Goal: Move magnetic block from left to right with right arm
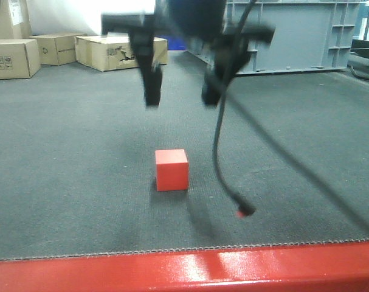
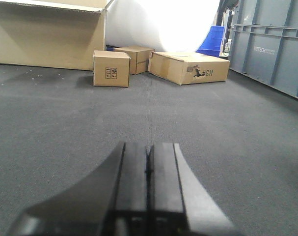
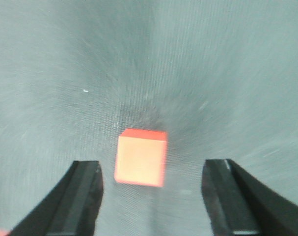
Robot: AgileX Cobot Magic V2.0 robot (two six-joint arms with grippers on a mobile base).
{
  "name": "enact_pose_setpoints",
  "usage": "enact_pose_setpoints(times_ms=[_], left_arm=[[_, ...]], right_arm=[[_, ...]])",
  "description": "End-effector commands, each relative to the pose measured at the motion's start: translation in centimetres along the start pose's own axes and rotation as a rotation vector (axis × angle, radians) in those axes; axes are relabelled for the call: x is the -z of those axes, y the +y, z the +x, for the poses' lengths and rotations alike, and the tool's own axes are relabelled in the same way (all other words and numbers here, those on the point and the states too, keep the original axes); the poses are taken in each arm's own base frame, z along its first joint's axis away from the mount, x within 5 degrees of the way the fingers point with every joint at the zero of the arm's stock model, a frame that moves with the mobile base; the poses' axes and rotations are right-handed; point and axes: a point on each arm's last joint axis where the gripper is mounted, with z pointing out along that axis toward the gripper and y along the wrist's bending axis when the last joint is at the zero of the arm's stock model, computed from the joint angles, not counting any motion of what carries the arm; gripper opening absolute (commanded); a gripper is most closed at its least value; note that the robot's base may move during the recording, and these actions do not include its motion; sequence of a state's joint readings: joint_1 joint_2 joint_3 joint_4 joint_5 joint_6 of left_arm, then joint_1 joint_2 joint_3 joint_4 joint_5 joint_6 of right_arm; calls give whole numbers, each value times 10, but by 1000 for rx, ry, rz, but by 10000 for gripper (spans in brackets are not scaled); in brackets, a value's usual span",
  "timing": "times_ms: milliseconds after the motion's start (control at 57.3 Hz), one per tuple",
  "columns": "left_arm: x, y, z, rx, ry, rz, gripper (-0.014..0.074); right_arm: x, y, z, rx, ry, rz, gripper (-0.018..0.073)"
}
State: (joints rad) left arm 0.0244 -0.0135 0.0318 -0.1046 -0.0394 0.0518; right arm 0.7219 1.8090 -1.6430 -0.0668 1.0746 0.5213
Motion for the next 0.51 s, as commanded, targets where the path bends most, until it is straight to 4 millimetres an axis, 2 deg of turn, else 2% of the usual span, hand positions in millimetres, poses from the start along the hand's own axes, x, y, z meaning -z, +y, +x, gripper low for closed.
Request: enact_pose_setpoints(times_ms=[0,140,227,349,488], left_arm=[[1,0,-6,6,-87,3,-126],[1,0,-6,6,-87,3,-126],[1,0,-6,6,-87,3,-126],[1,0,-6,6,-87,3,-126],[1,0,-6,6,-87,3,-126]], right_arm=[[45,-6,-4,107,-129,-37,395],[58,-24,6,161,-169,-35,141],[62,-41,13,140,-205,-31,29],[67,-74,29,100,-297,-23,32],[70,-109,53,132,-411,2,32]])
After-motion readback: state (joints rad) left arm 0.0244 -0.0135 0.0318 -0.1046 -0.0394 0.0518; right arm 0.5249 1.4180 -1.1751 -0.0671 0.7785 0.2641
